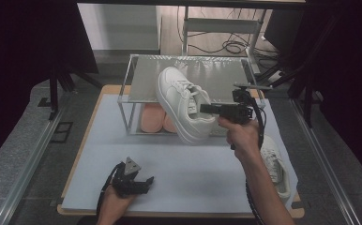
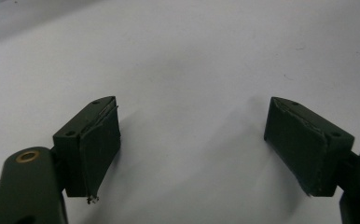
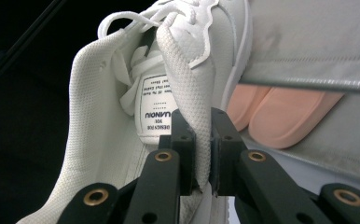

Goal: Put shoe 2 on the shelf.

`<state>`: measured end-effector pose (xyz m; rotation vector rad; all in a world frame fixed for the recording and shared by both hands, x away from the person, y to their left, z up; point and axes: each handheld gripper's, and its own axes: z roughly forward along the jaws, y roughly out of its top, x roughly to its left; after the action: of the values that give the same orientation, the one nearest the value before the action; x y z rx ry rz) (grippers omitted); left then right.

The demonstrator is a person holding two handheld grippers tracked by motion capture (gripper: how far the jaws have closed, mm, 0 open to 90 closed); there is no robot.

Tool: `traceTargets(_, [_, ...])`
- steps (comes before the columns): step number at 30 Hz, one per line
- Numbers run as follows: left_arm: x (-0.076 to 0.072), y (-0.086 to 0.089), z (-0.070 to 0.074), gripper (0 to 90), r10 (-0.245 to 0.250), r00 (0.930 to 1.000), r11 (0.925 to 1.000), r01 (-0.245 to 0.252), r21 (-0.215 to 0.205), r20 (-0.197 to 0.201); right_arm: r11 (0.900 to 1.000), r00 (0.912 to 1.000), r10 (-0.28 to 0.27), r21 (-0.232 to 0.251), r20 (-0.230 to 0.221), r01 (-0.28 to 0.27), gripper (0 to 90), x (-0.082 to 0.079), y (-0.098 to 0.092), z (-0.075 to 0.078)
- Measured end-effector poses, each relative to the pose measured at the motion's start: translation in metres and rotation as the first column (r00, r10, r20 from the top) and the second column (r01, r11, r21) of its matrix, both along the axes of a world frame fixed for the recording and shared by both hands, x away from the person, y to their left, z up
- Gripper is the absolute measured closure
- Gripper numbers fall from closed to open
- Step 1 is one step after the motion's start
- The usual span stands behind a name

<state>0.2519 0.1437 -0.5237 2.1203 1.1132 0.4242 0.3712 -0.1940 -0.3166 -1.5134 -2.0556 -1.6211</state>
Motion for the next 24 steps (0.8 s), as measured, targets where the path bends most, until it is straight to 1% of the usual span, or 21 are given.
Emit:
traceTargets(3, [0.0,0.0,0.0,18.4,-0.001,1.0,1.0,0.001,0.0,0.001,1.0,0.9996,-0.028,-0.001,-0.001,0.028,82.6,0.007,0.003,0.0])
traceTargets(5, [0.0,0.0,0.0,18.4,-0.001,1.0,1.0,0.001,0.0,0.001,0.998,0.9984,-0.056,-0.011,-0.002,0.056,82.7,0.011,0.006,0.0])
traceTargets(8, [0.0,0.0,0.0,18.7,-0.006,1.0,1.0,0.006,0.006,0.001,0.996,0.9964,-0.084,-0.031,0.002,0.084,82.6,0.017,0.01,0.003])
traceTargets(12, [0.0,0.0,0.0,19.1,-0.007,1.0,0.9999,0.007,0.008,0.003,0.989,0.9912,-0.132,-0.064,0.012,0.133,82.6,0.025,0.017,0.006])
traceTargets(16, [-0.001,0.0,0.0,19.6,-0.008,1.0,0.9999,0.008,0.007,0.004,0.983,0.9853,-0.17,-0.068,0.012,0.171,82.5,0.031,0.02,0.006])
traceTargets(21, [-0.001,0.0,0.0,19.8,-0.006,1.0,1.0,0.006,0.003,0.004,0.98,0.9826,-0.185,-0.074,0.012,0.186,81.0,0.036,0.024,0.008])
traceTargets(24, [-0.001,0.0,0.0,20.0,-0.007,1.0,1.0,0.007,0.003,0.006,0.978,0.98,-0.199,-0.065,0.009,0.199,78.5,0.038,0.026,0.01])
